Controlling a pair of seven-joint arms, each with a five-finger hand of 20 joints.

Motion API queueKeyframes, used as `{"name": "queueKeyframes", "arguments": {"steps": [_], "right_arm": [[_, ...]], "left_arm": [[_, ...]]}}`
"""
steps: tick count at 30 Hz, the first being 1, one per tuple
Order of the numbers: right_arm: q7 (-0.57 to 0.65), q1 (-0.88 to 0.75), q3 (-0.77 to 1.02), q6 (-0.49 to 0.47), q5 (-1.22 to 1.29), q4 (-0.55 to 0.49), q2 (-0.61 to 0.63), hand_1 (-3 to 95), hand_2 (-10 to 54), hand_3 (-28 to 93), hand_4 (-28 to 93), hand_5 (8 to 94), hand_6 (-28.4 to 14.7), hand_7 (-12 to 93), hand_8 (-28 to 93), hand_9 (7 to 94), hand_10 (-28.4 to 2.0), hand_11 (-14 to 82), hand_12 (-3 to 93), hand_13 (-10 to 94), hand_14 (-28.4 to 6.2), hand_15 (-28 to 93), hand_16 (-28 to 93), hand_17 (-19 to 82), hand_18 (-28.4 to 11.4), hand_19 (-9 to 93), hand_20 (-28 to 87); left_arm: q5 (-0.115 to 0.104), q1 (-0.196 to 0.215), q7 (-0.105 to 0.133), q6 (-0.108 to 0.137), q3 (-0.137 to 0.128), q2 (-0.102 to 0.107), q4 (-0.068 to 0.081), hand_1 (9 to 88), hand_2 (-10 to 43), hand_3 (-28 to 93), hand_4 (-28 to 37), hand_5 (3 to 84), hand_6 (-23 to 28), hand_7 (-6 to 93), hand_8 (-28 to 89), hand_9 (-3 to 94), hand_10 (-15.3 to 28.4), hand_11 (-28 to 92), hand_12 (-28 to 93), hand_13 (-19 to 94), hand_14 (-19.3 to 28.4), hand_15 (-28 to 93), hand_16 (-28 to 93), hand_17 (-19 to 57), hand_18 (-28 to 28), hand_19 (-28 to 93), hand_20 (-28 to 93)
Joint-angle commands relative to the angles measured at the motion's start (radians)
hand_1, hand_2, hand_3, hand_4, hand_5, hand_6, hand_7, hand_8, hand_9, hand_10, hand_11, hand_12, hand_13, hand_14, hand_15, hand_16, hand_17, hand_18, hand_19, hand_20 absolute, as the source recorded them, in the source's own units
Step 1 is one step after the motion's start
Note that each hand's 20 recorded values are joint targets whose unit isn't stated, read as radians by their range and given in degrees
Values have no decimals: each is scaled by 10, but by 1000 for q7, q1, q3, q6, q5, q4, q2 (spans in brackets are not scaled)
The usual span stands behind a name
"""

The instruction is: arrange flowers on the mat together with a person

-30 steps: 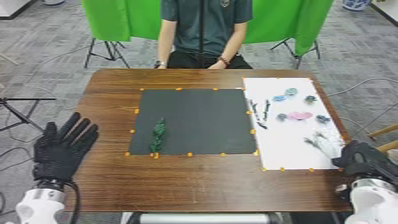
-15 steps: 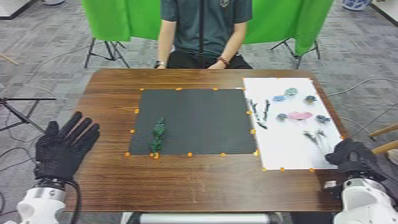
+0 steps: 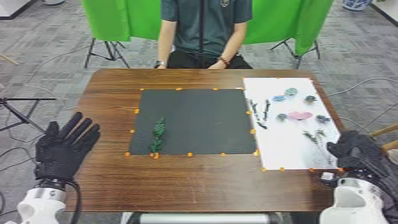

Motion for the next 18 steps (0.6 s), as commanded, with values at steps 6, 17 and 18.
{"name": "queueKeyframes", "arguments": {"steps": [6,17,18], "right_arm": [[-59,49,9,-136,114,49,-25,280,-95,718,-265,612,-67,431,-142,533,-204,644,413,509,-192,888,355,245,-233,771,288],[-34,102,-52,-133,141,113,-32,492,-95,704,-266,675,-43,446,107,617,-173,598,447,561,-172,864,354,271,-229,770,291],[-30,102,-53,-137,152,112,-31,510,-95,712,-266,681,-36,463,117,628,-166,577,477,570,-167,861,356,274,-227,770,292]], "left_arm": [[-5,6,-12,6,8,-4,5,252,107,690,-283,410,68,69,-93,368,132,128,52,258,159,250,-70,-47,120,289,68],[-6,-6,-19,7,16,-2,11,253,107,688,-283,410,68,69,-93,367,132,128,52,258,158,248,-68,-47,120,290,69],[-6,-9,-19,6,17,-2,12,253,107,689,-283,409,68,69,-93,367,132,128,52,258,159,248,-68,-47,120,290,68]]}}
